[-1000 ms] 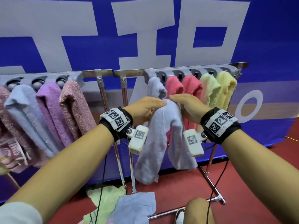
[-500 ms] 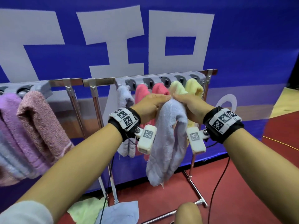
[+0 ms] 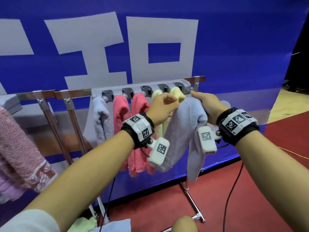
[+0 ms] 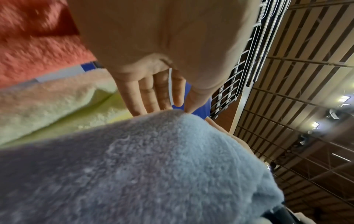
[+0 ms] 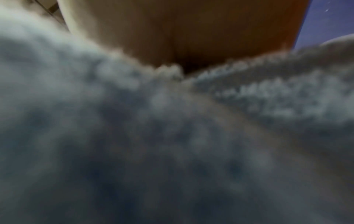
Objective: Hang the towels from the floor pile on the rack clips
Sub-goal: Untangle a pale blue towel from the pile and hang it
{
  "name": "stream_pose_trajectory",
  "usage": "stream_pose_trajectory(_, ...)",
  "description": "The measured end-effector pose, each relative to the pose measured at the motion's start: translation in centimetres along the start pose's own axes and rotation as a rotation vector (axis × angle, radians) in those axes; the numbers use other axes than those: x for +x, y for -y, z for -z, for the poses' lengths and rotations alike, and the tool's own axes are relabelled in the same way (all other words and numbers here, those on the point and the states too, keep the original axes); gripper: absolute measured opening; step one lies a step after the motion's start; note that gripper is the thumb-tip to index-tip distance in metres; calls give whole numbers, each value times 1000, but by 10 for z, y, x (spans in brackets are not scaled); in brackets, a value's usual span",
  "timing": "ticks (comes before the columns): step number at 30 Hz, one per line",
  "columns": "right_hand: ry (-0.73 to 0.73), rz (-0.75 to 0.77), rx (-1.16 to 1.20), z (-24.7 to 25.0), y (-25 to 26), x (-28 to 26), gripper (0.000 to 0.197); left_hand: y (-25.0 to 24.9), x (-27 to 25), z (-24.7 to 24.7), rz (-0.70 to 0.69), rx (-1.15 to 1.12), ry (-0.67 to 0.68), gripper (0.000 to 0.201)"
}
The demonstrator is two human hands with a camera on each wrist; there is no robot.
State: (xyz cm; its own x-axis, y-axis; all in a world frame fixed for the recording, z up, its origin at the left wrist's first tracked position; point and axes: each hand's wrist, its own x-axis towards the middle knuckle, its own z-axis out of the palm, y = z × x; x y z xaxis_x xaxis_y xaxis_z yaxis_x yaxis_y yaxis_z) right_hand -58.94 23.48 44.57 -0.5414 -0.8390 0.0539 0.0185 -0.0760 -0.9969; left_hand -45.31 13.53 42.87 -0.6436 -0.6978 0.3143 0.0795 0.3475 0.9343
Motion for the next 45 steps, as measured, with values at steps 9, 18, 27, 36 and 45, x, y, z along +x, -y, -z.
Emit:
stream_pose_trajectory(9,-160,63,15,65,9,33,27,9,28,-48,3,-80,46,21)
stream_pose_trajectory(18,-191,106,-120,82,18,81,30,28,57,-84,49,-103,185,47)
stream_pose_trajectory(27,-60,11,-235,56,26,143,29,46,77,-96,50,-11,53,118)
stream_pose_trajectory(36,-124,32,-387,61,8,189,24,60,96,-102,90,-28,47,109)
stream_pose_trajectory(45,-104,63,-375,78,-41,187,7,75,108,-107,121,-153,92,82)
